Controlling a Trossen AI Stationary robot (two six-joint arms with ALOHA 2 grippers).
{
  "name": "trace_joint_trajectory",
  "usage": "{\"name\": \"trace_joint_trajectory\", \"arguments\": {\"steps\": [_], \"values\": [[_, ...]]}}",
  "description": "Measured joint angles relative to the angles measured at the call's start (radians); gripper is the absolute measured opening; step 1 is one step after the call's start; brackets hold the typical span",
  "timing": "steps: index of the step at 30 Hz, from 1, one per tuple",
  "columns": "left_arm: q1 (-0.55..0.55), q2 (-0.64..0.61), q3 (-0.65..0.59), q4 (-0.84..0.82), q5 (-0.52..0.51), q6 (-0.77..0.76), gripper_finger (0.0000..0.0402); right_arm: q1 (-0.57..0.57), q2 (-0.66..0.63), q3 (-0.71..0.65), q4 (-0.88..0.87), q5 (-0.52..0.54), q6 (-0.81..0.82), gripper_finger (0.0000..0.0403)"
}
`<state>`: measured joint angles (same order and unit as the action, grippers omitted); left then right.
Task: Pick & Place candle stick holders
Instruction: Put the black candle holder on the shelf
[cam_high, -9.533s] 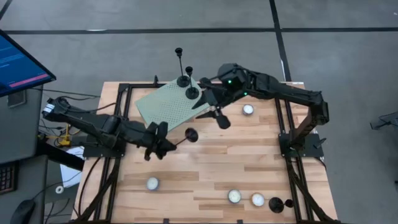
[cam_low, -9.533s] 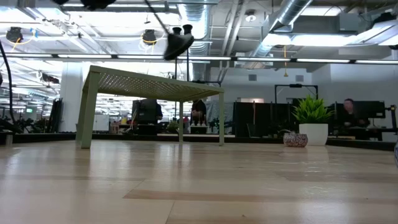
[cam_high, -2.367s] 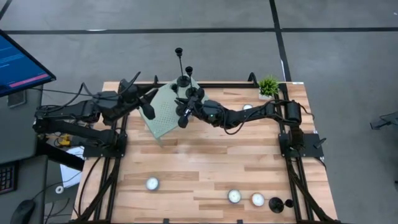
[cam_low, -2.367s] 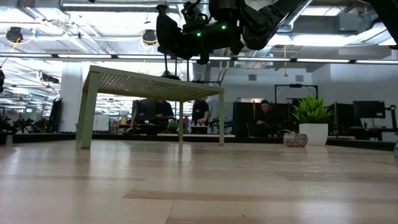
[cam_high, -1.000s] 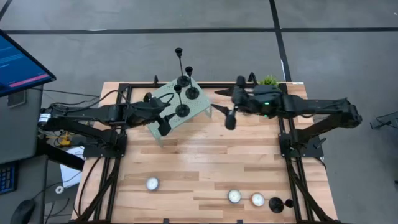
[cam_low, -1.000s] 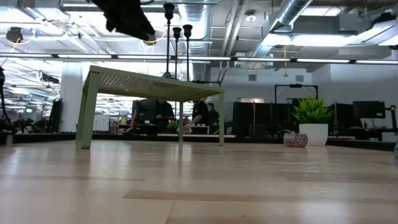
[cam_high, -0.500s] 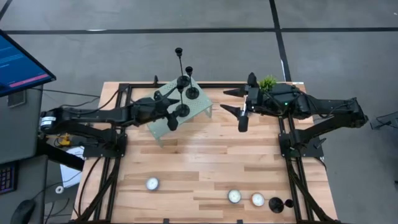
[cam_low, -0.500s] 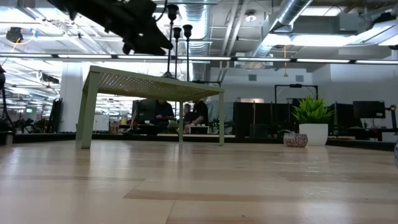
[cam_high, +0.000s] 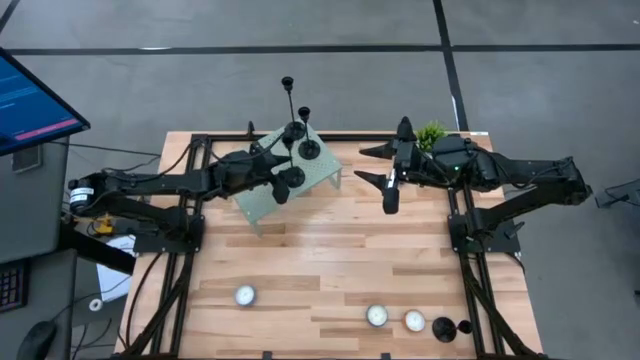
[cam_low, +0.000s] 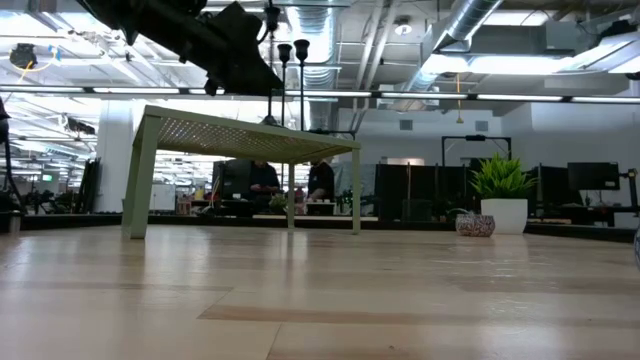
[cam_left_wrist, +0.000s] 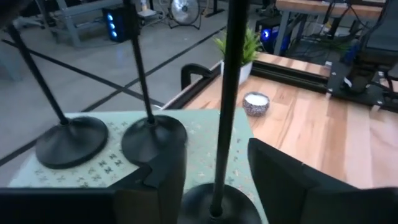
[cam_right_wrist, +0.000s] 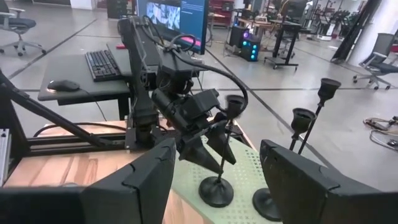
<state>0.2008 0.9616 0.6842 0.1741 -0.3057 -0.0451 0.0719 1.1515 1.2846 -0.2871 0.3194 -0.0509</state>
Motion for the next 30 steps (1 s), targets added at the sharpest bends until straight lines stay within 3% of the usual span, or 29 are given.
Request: {"name": "trace_joint_trajectory", "arguments": {"steps": [10,13,21,24,30], "values": [[-0.001,0.000,0.000,0.010,0.026,0.040,0.0015,0.000,0.000,0.000,0.003,0.040,0.008,0.0226],[-0.002,-0.016,0.000,0.014,-0.007,0.046,0.0015,0.000,0.000,0.000,0.003,0.048,0.030,0.0226],[0.058,-0.123,0.022,0.018,-0.253,0.190,0.0014,0.000,0.000,0.000,0.003,0.090,0.053,0.0226],[0.121,-0.138,0.022,0.018,-0.254,0.191,0.0013,0.000,0.000,0.000,0.004,0.102,0.053,0.0226],[0.225,-0.077,0.022,0.017,-0.152,0.154,0.0013,0.000,0.000,0.000,0.006,0.102,0.077,0.0226]]}}
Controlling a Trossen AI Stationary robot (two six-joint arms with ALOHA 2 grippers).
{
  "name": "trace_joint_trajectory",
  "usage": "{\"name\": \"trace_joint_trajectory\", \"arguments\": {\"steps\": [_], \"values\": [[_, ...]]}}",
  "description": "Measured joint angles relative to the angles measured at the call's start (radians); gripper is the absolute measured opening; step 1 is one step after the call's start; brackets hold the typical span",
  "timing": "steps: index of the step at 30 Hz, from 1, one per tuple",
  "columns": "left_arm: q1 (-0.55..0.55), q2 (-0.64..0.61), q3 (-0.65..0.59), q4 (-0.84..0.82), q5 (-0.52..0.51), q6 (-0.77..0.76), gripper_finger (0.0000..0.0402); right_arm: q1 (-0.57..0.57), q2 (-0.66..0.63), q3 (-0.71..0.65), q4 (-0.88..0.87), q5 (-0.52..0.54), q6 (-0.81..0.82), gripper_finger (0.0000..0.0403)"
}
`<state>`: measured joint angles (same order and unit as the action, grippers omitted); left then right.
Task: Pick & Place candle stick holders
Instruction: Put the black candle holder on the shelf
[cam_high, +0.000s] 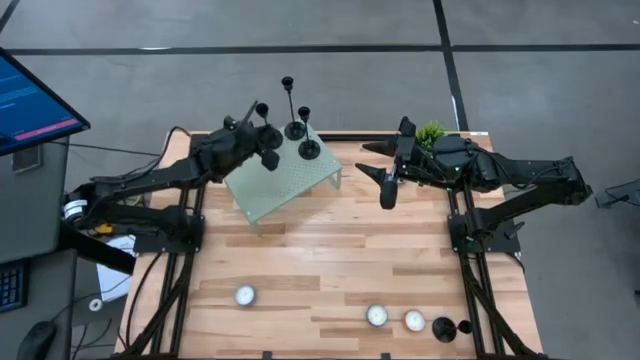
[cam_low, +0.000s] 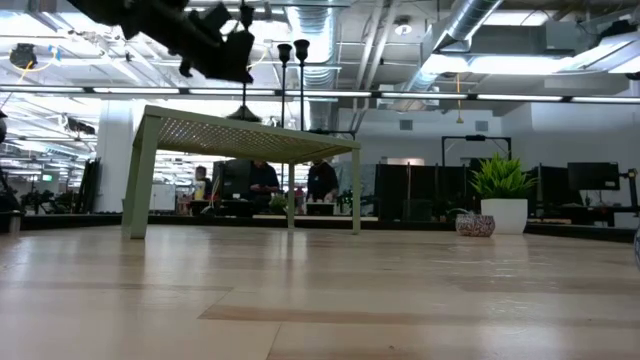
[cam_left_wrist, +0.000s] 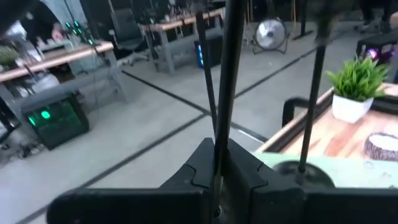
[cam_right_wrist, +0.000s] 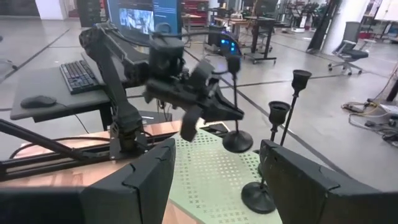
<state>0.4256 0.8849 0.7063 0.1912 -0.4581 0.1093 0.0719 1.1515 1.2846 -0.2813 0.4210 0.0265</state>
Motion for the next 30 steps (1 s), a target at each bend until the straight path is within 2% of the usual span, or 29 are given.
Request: {"name": "trace_joint_trajectory", "arguments": {"steps": [5,12,30], "values": [[0.046,0.058,0.000,-0.002,0.040,-0.004,0.0013,0.001,0.000,0.000,-0.001,0.000,0.016,0.0226],[0.083,0.064,0.000,-0.017,0.106,-0.039,0.0013,0.006,0.000,0.000,-0.002,0.000,0.027,0.0225],[0.088,0.087,0.000,-0.052,0.120,-0.074,0.0015,0.014,0.000,0.000,-0.002,-0.001,0.027,0.0196]]}}
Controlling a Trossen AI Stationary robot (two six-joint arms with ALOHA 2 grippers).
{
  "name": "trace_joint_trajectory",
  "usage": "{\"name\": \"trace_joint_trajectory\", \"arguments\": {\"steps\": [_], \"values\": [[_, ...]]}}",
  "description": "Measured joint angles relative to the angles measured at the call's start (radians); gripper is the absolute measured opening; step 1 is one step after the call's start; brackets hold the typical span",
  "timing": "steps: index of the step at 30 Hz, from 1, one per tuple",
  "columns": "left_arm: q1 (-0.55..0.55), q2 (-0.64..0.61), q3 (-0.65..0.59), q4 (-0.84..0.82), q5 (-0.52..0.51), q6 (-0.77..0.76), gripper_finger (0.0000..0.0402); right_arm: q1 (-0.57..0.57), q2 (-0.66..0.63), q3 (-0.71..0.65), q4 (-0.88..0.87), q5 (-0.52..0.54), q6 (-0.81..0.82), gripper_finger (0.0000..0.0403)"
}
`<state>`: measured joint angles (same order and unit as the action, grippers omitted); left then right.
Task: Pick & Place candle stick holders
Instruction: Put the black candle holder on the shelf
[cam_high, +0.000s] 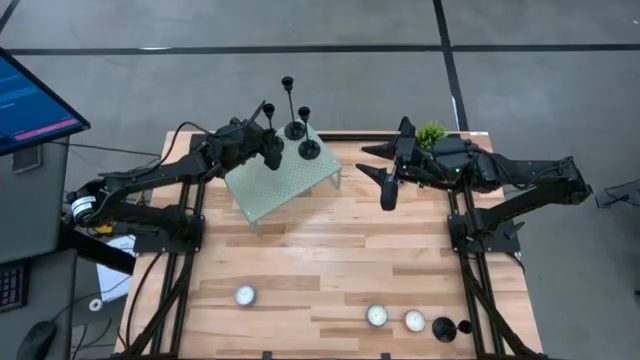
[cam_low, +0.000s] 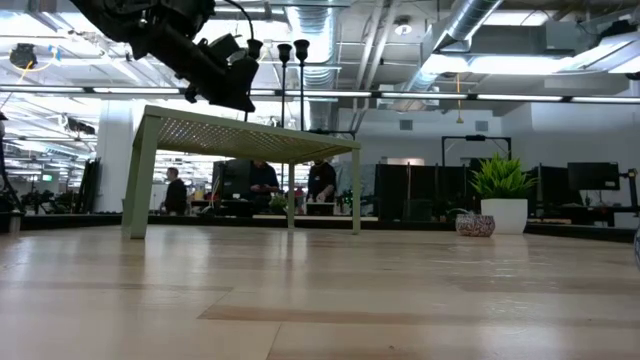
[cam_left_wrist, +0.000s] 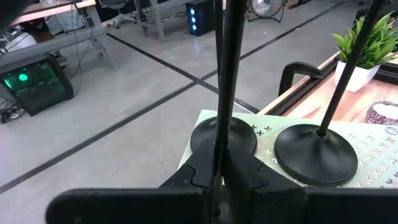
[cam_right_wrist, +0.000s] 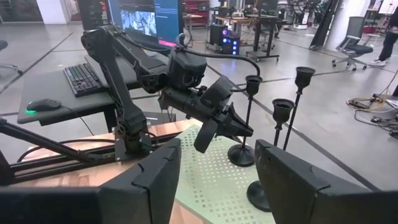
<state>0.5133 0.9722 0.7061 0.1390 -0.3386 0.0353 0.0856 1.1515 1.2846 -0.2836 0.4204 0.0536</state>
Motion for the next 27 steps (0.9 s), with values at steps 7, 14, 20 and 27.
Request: {"name": "trace_joint_trajectory", "arguments": {"steps": [7,14,20,27], "values": [[0.000,0.000,0.000,-0.001,0.000,0.003,0.0029,0.013,0.000,0.000,0.000,-0.001,-0.002,0.0191],[0.000,0.000,0.000,-0.002,0.000,0.004,0.0030,0.013,0.000,0.000,0.000,-0.003,-0.001,0.0191],[0.000,0.000,0.000,-0.002,0.000,0.002,0.0049,0.025,0.000,0.000,0.000,-0.003,-0.007,0.0190],[0.000,0.000,0.000,-0.002,0.000,0.005,0.0097,0.045,0.000,0.000,-0.001,-0.003,-0.008,0.0191]]}}
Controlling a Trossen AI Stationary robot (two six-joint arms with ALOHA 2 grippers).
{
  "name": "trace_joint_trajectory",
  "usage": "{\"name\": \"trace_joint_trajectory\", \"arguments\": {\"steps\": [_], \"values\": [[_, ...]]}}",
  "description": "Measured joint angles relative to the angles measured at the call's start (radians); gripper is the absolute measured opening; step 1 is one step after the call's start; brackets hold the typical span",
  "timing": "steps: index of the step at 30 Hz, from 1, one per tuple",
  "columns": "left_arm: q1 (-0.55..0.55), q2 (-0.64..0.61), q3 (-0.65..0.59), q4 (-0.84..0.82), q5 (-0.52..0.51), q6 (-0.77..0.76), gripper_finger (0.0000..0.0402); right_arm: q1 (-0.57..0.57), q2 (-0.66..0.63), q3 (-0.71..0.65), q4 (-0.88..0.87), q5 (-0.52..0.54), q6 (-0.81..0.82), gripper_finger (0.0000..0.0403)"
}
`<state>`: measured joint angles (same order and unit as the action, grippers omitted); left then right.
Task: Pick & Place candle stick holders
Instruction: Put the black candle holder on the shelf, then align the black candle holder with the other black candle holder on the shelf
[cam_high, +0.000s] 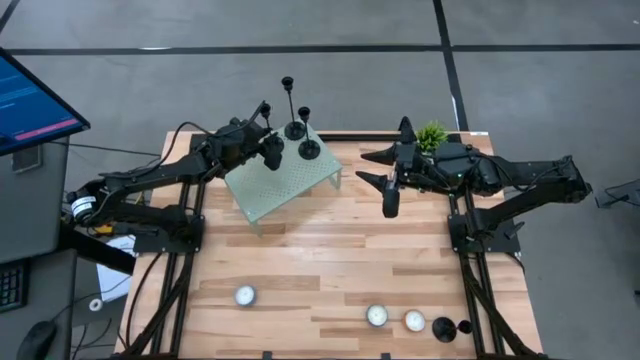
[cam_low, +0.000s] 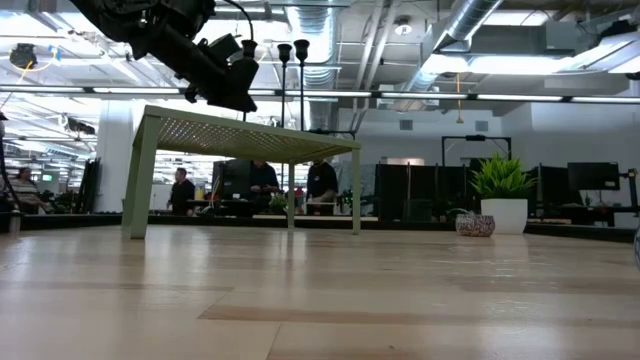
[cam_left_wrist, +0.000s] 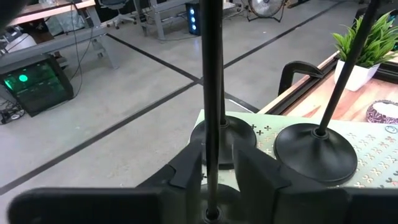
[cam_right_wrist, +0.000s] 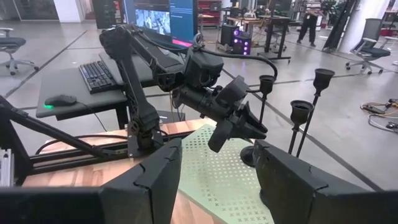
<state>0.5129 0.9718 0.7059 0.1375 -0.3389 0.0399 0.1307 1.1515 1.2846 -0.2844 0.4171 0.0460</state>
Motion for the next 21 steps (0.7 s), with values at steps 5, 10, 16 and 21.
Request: {"name": "trace_joint_trajectory", "arguments": {"steps": [5,10,16,21], "values": [[0.000,-0.005,0.000,-0.001,0.000,0.005,0.0139,-0.001,-0.004,0.000,-0.048,0.005,0.020,0.0197],[0.000,-0.036,0.000,-0.003,0.000,0.010,0.0180,-0.002,-0.039,0.001,-0.182,0.019,0.110,0.0224],[0.000,-0.114,0.000,-0.088,0.000,0.035,0.0223,0.000,-0.089,0.081,-0.574,-0.034,0.332,0.0259],[0.000,-0.189,0.000,-0.181,0.000,0.030,0.0256,0.000,-0.085,0.135,-0.860,-0.150,0.473,0.0261]]}}
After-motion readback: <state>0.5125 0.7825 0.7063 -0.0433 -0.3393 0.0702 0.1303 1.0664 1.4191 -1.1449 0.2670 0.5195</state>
